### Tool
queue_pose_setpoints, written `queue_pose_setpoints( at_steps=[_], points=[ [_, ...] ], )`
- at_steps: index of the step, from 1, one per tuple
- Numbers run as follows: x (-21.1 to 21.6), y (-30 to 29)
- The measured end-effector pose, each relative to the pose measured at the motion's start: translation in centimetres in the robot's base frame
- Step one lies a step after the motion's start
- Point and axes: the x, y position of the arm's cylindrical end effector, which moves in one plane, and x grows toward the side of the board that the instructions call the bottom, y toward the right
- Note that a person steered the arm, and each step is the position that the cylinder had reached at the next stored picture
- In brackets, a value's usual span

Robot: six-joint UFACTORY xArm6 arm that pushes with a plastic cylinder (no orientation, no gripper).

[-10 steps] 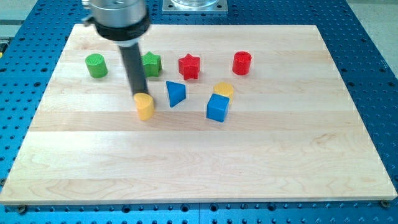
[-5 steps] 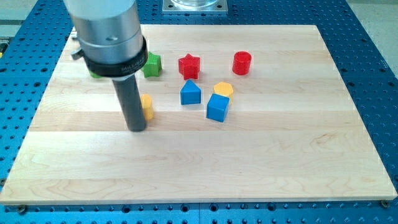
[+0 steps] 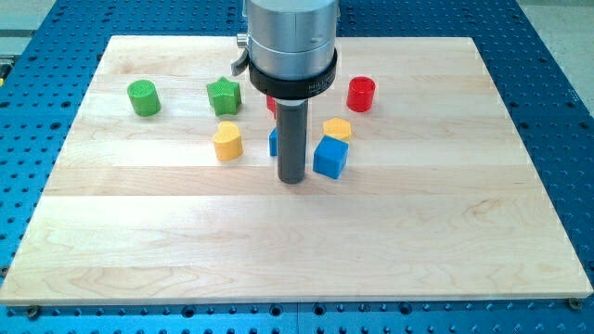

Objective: Make a horizontal line with the yellow blocks blue blocks

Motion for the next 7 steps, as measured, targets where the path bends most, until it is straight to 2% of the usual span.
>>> queue_pose_setpoints(
  at_steps=[2, 4, 6, 7],
  points=[
    [-0.6, 12.7],
    [-3.6, 14.4],
    [-1.1, 15.4],
    [1.2, 19.4]
  ],
)
